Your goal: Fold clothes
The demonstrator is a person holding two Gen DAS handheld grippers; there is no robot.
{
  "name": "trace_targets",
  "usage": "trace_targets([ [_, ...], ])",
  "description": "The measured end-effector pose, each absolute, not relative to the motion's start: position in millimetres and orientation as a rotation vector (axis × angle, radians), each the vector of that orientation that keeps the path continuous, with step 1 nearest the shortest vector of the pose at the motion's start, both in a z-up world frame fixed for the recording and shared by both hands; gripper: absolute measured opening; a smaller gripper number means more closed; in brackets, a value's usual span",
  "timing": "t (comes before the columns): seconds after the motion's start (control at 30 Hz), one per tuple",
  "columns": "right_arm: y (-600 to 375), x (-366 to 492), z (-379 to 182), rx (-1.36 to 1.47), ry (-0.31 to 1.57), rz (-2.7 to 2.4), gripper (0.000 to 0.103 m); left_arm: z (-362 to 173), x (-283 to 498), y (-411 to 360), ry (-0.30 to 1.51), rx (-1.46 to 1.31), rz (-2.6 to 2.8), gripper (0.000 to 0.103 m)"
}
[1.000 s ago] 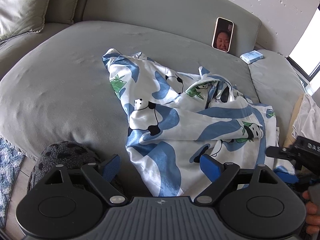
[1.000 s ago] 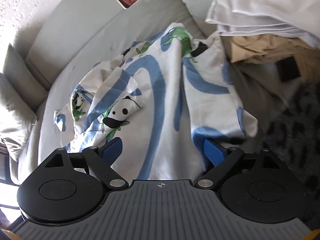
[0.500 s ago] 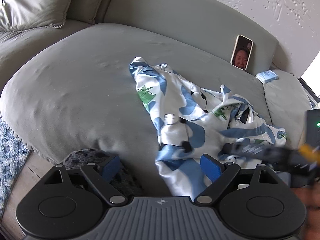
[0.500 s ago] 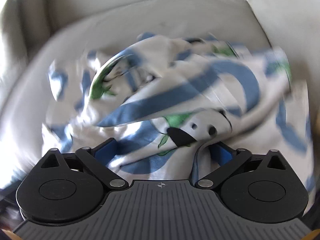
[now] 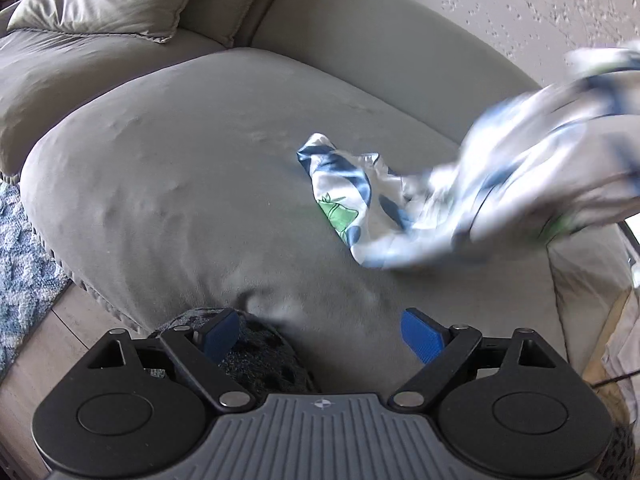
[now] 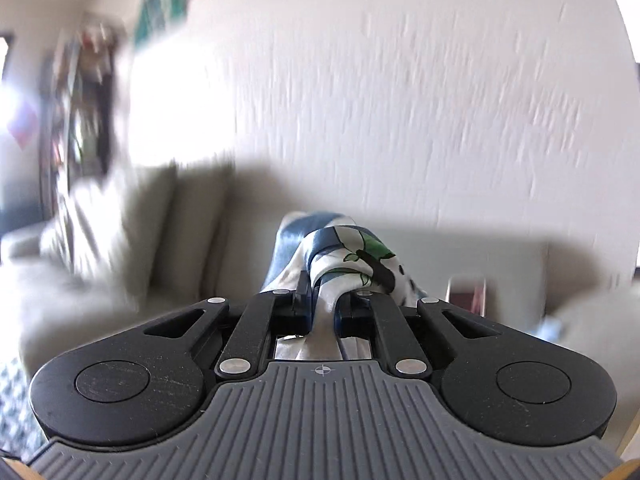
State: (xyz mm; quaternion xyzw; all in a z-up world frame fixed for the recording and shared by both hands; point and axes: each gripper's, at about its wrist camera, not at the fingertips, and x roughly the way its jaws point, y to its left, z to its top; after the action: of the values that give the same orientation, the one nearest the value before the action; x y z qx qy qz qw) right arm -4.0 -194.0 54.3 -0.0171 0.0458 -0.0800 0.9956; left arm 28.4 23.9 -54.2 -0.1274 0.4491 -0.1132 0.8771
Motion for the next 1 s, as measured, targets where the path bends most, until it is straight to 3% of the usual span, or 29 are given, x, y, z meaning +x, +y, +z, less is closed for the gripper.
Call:
trace_targets([
  [0.03,-205,-16,60,-0.063,0.044,-0.184,0.012,-55,28,23,0.94,-0.275,-0.237,0.088],
  [0.1,-232,-30,59,-0.126,0.061,-0.298,0.026,-56,27,17,0.961,-0.284,-0.263,0.088],
  [0.17,-272,-31,50,-0.062,0.249,-0.429,0.076,-57,24,9,0.98,-0.288,-0.294,0.088],
  [0.2,-293,-32,43,0.036,0.36,-0.498,0.08,-57,22,4,0.981,-0.277,-0.305,0.088],
  [0.3,-336,-61,13,0.397,0.504,-0.55,0.079,-55,16,-11,0.981,-0.239,-0.336,0.088],
  [0.43,-334,-75,-23,0.543,0.594,-0.502,0.079,-50,12,-25,0.979,-0.209,-0.348,0.088],
  [0.7,-250,15,-70,0.856,0.753,-0.176,0.081,-49,11,-26,0.945,-0.173,-0.337,0.089],
  [1.0,-220,120,-114,0.985,0.842,-0.167,0.084,-46,64,-18,0.86,-0.111,-0.284,0.089],
])
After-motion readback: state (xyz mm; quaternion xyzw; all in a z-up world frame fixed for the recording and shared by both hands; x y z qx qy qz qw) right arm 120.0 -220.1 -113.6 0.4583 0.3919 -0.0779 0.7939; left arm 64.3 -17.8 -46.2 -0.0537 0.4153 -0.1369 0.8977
